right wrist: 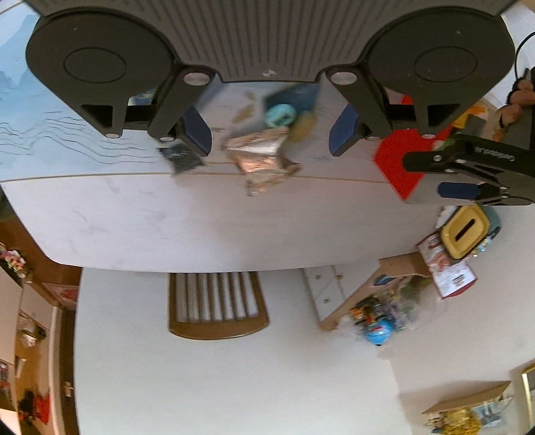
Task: Organize objects
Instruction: 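Move both grippers back toward the foil snack bag and dark bag on the table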
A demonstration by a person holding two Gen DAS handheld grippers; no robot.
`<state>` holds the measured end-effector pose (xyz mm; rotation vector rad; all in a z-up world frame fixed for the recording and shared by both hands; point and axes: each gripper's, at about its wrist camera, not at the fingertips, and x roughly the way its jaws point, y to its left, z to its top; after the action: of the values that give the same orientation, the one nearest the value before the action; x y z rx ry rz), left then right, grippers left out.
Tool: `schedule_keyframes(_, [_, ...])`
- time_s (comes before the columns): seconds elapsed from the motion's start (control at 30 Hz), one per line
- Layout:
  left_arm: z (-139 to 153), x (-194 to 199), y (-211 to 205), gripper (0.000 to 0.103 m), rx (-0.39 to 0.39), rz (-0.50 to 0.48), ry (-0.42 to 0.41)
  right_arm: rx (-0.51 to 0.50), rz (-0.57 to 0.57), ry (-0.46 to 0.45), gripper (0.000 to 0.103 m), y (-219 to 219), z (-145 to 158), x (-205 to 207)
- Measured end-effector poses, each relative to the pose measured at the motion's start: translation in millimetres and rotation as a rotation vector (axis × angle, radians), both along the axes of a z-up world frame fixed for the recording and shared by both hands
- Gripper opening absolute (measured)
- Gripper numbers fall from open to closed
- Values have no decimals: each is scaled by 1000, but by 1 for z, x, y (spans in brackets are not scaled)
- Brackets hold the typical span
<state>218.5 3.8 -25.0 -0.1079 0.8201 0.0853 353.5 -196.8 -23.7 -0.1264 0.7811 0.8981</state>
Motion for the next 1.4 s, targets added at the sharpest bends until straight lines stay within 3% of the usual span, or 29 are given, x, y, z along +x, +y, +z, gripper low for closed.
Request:
schedule_keyframes(0.5, [-60,46,-38,102,3,47,74,-98,-29,18,77,-12,-58,70])
schedule_keyframes(0.87, [-99,64,-37,102,68,81,132,-142,-13,49,77,4,-93,112])
schedule_keyframes(1.4, [-127,78,-39,93,118,67,155,-203,26,56,77,38,-125,130])
